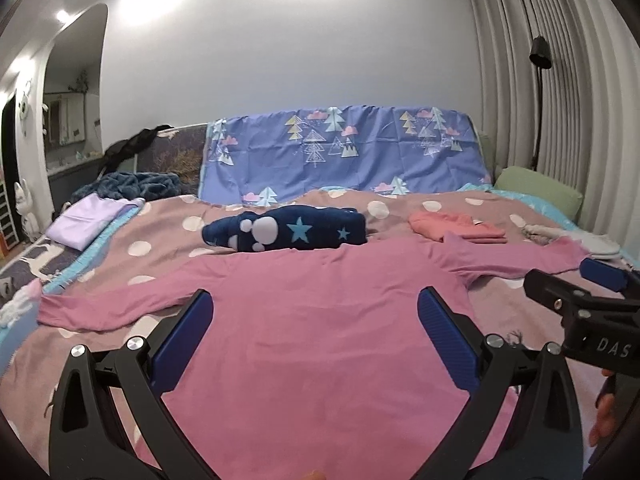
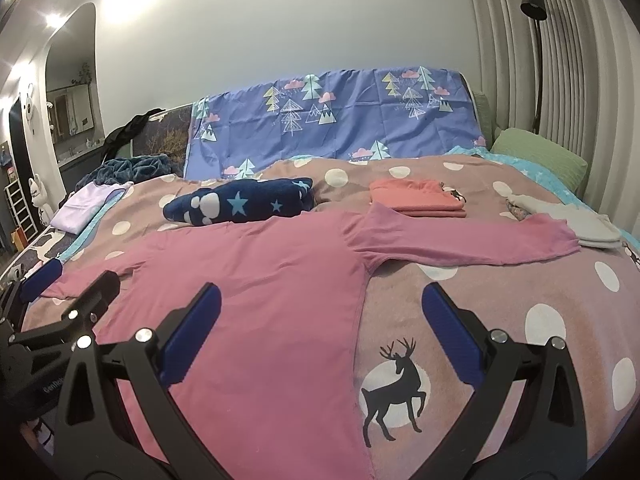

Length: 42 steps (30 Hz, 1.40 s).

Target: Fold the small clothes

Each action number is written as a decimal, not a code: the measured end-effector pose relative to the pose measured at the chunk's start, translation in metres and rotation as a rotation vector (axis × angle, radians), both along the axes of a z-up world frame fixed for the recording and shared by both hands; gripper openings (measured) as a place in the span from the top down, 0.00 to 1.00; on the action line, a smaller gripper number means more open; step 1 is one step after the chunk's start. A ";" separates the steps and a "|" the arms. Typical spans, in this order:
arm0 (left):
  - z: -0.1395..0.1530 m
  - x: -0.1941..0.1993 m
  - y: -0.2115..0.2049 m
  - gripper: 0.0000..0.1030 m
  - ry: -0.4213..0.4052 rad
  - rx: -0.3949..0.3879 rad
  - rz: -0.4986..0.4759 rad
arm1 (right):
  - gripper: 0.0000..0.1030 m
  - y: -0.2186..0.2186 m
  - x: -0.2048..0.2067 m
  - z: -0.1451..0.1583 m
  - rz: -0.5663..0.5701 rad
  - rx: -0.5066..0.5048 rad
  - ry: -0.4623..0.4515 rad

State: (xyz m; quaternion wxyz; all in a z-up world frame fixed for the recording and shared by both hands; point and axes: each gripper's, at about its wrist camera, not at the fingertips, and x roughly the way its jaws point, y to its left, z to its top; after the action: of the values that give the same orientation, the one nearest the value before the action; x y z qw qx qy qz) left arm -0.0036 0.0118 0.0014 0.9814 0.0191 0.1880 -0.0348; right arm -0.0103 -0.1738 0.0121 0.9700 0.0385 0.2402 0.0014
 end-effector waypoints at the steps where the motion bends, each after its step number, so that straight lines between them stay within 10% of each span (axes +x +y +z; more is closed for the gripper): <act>1: 0.000 -0.001 0.001 0.01 -0.008 -0.002 -0.003 | 0.02 0.000 0.000 0.001 0.002 -0.003 -0.004; 42: -0.013 0.006 0.008 0.01 0.056 0.031 -0.008 | 0.02 0.005 0.005 -0.004 0.001 -0.060 -0.017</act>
State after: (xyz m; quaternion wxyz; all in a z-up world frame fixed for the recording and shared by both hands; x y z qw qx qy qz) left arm 0.0028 0.0202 -0.0113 0.9752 0.0339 0.2159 -0.0362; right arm -0.0058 -0.1688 0.0079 0.9727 0.0092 0.2319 -0.0048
